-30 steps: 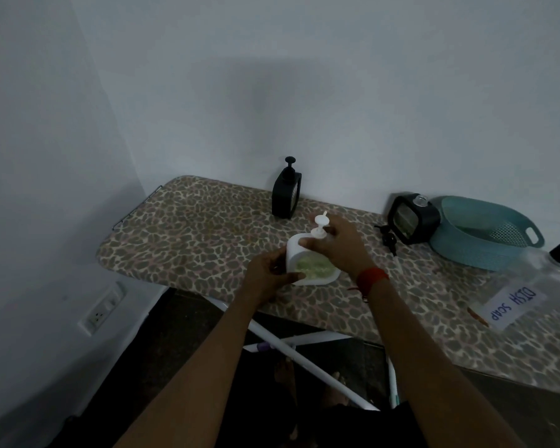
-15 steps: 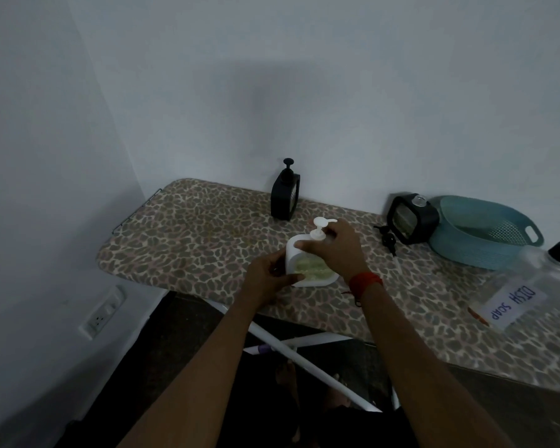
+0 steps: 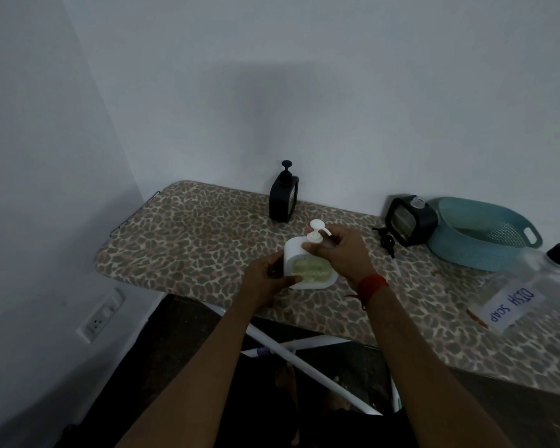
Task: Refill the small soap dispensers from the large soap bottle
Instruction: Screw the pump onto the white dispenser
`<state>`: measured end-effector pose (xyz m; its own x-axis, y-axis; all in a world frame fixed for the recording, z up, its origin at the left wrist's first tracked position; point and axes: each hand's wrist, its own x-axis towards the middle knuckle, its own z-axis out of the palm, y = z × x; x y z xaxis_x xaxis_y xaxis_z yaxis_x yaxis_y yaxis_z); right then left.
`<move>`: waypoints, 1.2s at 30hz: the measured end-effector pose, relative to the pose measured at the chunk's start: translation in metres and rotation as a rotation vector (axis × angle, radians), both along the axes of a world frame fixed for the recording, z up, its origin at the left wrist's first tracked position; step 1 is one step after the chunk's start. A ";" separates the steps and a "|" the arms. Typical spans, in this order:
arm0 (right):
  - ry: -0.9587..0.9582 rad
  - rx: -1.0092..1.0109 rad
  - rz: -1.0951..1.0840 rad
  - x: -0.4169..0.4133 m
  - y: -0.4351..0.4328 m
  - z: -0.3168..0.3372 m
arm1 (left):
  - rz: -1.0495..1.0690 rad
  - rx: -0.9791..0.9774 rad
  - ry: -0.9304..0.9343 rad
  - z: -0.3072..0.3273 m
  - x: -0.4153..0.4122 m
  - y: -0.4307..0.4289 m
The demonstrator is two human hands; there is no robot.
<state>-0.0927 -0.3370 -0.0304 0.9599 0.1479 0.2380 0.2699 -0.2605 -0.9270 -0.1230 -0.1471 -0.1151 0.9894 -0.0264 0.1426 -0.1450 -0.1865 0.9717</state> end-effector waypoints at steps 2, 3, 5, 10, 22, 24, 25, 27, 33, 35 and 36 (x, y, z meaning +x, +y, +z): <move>-0.007 0.012 -0.029 -0.001 0.000 -0.001 | 0.002 -0.008 0.007 -0.001 0.001 0.000; -0.007 0.016 -0.041 -0.002 0.001 -0.001 | 0.002 -0.013 0.009 -0.002 0.001 0.000; -0.012 0.018 -0.070 -0.004 0.002 -0.002 | 0.000 -0.018 0.007 -0.002 0.001 -0.001; -0.061 0.009 -0.150 -0.009 0.009 -0.005 | -0.011 -0.013 -0.002 0.004 -0.001 -0.002; -0.146 0.231 -0.075 -0.019 0.003 0.009 | -0.015 -0.016 -0.023 0.011 -0.007 -0.002; -0.138 0.227 -0.080 -0.017 0.000 0.010 | -0.020 -0.016 -0.031 0.011 -0.007 -0.003; -0.131 0.221 -0.075 -0.016 -0.001 0.010 | -0.022 -0.021 -0.028 0.012 -0.007 -0.003; -0.129 0.178 -0.055 -0.014 -0.002 0.010 | -0.028 -0.033 -0.019 0.012 -0.007 -0.002; -0.013 -0.077 0.157 -0.005 -0.024 0.006 | -0.051 -0.086 0.005 0.011 -0.005 -0.001; 0.013 -0.198 0.221 -0.005 -0.035 -0.001 | -0.035 -0.071 -0.008 0.011 -0.006 -0.001; 0.005 -0.239 0.251 -0.005 -0.040 -0.004 | -0.031 -0.066 -0.013 0.011 -0.006 -0.001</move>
<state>-0.0981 -0.3768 -0.0349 0.8877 0.4306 0.1633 0.3487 -0.3967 -0.8492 -0.1289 -0.1484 -0.1045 0.9864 -0.0469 0.1575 -0.1621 -0.1173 0.9798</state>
